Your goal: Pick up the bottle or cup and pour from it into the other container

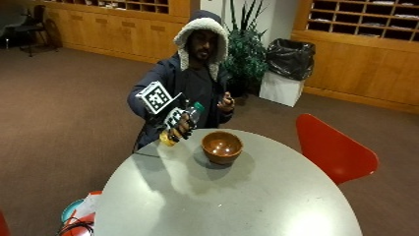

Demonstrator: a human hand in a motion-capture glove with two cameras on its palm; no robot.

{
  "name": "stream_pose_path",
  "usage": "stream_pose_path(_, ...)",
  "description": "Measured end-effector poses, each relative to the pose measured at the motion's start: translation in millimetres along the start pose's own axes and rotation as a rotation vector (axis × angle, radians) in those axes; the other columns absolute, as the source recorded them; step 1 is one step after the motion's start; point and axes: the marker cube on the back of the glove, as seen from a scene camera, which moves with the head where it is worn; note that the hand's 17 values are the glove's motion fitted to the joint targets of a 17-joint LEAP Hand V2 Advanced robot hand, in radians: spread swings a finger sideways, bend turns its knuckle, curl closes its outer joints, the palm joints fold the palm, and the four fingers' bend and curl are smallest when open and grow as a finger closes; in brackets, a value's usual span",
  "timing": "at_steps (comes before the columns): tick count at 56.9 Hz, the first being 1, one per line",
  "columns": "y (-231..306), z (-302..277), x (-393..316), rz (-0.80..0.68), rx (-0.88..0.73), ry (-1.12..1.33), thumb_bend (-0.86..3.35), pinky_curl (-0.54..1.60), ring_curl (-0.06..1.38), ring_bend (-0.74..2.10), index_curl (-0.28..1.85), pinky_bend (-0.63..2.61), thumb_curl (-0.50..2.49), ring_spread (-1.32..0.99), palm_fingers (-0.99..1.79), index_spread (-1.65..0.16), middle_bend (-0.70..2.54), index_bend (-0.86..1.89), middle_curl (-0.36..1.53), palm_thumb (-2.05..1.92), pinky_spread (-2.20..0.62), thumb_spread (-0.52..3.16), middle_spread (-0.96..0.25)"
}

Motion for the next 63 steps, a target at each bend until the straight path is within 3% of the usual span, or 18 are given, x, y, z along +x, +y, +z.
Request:
stream_pose_path(29, -16, 64, -83, -0.254, -0.305, 0.705, -0.04, 0.38, 0.40, 0.60, 0.33, 0.40, 0.68, -0.16, 1.16, -0.27, 0.33, 0.12, 0.47, 0.96, 0.00, 0.41, -0.23)
stream_pose_path(44, -10, 93, -109, -0.441, -0.343, 1.118, -0.04, 0.37, 0.40, 0.60, 0.33, 0.38, 0.68, -0.16, 1.16, -0.27, 0.33, 0.12, 0.47, 0.96, 0.00, 0.43, -0.23)
stream_pose_path(63, 5, 122, -121, -0.563, -0.394, 1.321, -0.04, 0.37, 0.40, 0.59, 0.32, 0.38, 0.68, -0.17, 1.16, -0.27, 0.32, 0.12, 0.47, 0.96, 0.00, 0.44, -0.24)
